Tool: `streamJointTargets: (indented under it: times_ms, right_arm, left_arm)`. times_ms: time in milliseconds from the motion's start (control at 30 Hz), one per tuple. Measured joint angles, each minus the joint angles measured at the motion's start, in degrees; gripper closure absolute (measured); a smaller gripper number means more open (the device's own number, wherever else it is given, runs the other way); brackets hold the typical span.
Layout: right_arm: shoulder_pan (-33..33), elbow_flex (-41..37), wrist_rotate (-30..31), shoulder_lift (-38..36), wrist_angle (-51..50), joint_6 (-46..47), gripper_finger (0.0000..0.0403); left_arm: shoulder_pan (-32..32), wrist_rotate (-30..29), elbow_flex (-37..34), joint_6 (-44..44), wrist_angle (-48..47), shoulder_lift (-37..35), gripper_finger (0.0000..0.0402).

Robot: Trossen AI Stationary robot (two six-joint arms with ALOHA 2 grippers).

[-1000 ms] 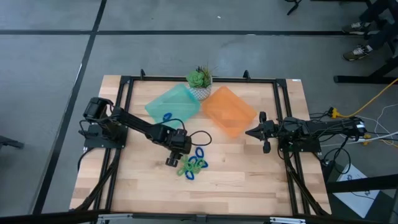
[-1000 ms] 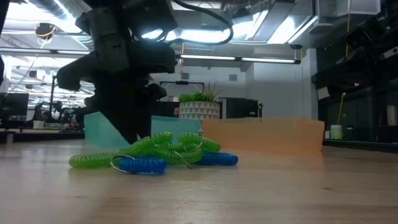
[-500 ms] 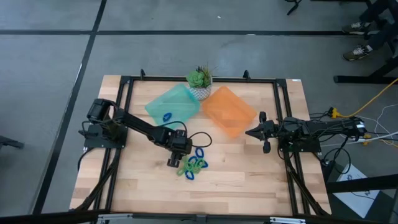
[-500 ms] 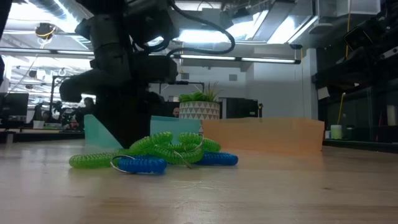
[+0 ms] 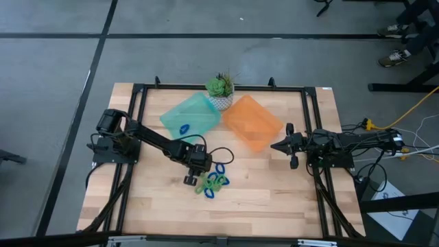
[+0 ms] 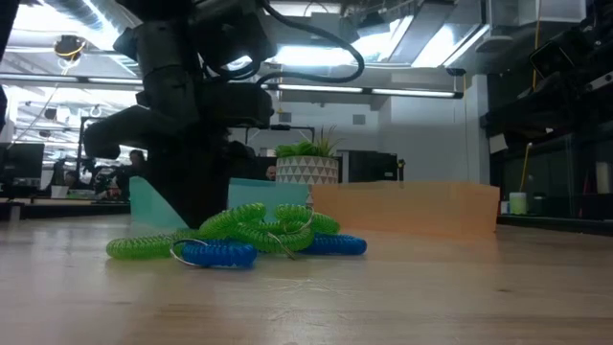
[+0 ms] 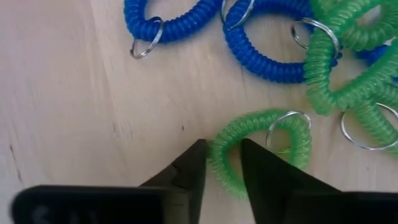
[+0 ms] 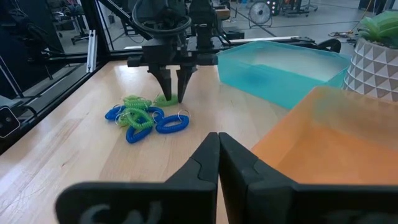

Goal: Sort spring keychains
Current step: Put the green spring keychain into the orange bin

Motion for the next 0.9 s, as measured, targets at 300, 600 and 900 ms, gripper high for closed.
streamJointTargets:
  times_ms: [300, 600, 900]
  right_arm:
    - [0.0, 0.0, 0.0, 0.0, 0.0, 0.01, 0.0395]
    - [0.0, 0.0, 0.0, 0.0, 0.0, 0.0, 0.0395]
    - [0.0, 0.0, 0.0, -0.02, 0.0, 0.01, 0.0395]
  left_arm:
    - [0.22, 0.97, -0.02, 0.77, 0.02, 0.0, 0.0382]
    - [0.26, -2.11, 2.1, 5.23, -1.33, 0.31, 0.0378]
    - [0.26, -8.96, 6.16, 8.65, -7.55, 0.3, 0.0382]
